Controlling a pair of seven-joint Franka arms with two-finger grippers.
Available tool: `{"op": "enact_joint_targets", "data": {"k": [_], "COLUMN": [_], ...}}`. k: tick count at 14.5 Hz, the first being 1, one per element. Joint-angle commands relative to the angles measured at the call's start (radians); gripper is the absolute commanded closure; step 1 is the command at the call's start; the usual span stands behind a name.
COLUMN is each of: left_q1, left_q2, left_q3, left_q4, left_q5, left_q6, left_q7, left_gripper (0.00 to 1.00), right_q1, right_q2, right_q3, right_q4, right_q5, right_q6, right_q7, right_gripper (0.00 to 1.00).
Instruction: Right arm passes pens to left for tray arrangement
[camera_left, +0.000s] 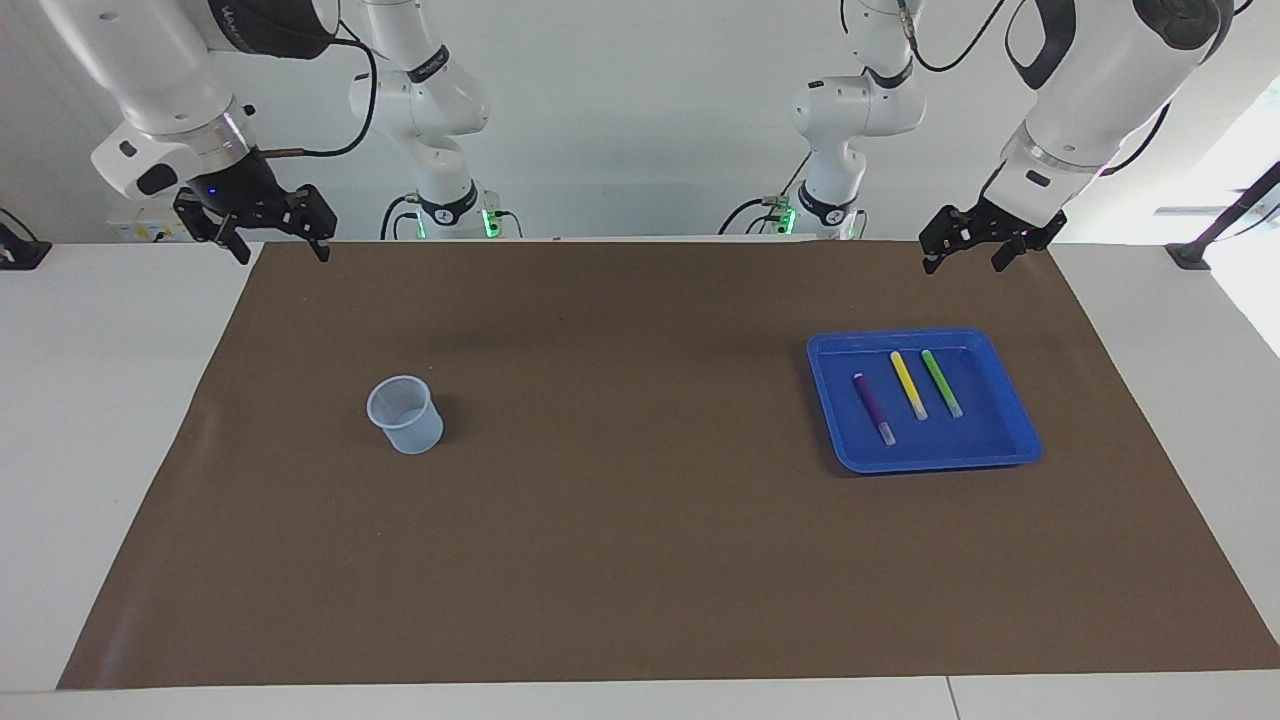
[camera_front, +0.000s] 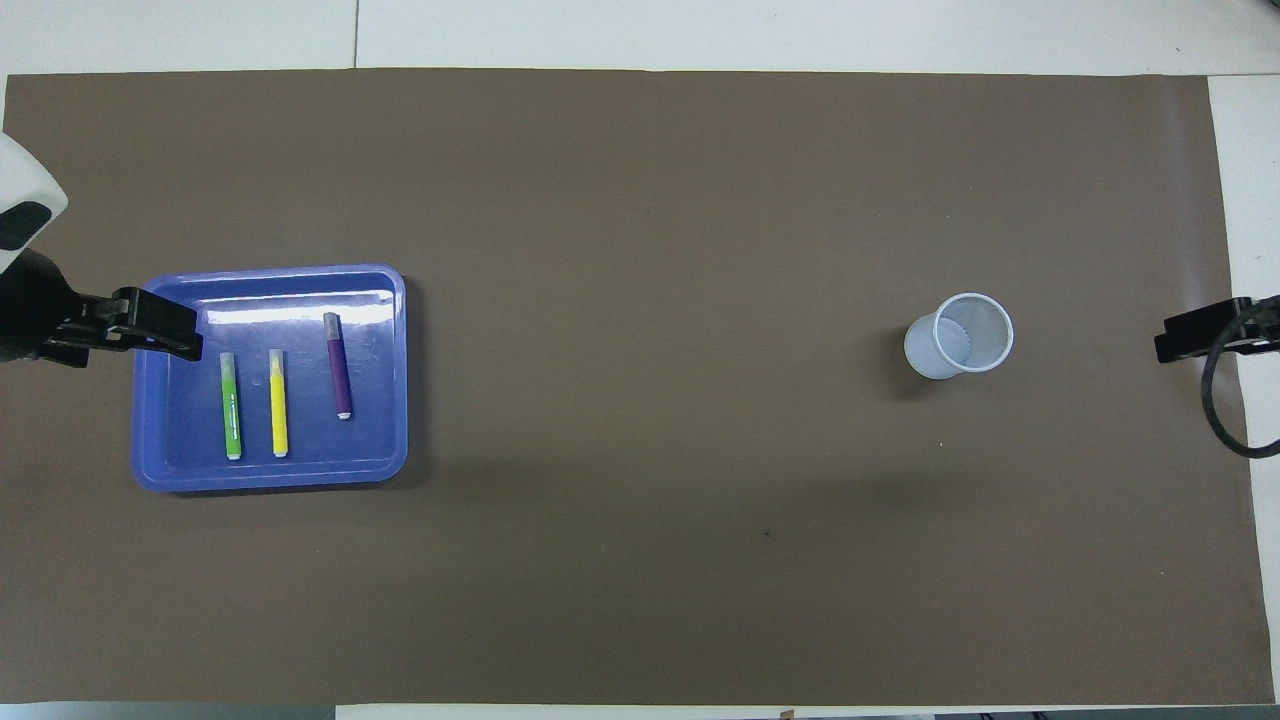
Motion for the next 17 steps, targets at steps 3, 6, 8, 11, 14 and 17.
{"op": "enact_joint_targets", "data": {"k": [3,6,8,11,14,17], "left_q1": [0.018,0.021,0.022,0.021,0.015,0.013], "left_q2": [-0.006,-0.007,-0.006,-0.006,-0.006,-0.004], "left_q3": [-0.003,-0.001,-0.001,-0.001,-0.003,-0.004], "left_q4": [-0.011,-0.016,-0.012,-0.01,-0.01,-0.009], "left_q5": [0.0,0.0,0.0,0.002,0.002,0.002], "left_q6": [-0.003,0.01,0.01,0.009,0.009,0.009], "left_q7": [0.005,0.005,0.006,0.014,0.014,0.015], "left_gripper": [0.0,0.0,0.0,0.0,0.0,0.0], "right_q1": [-0.006,-0.006,-0.006,-0.006,-0.006,-0.004], "right_q2": [-0.014,-0.014,-0.014,-0.014,-0.014,-0.014], "right_q3": [0.001,0.001,0.001,0.001,0.001,0.001], "right_q4": [-0.01,-0.01,-0.01,-0.008,-0.008,-0.01], "right_q5": [0.004,0.004,0.004,0.004,0.003,0.004], "right_q6": [-0.007,-0.007,-0.007,-0.005,-0.002,-0.005], "right_q7": [-0.017,-0.017,-0.017,-0.016,-0.016,-0.017], "right_gripper": [0.0,0.0,0.0,0.0,0.0,0.0]}}
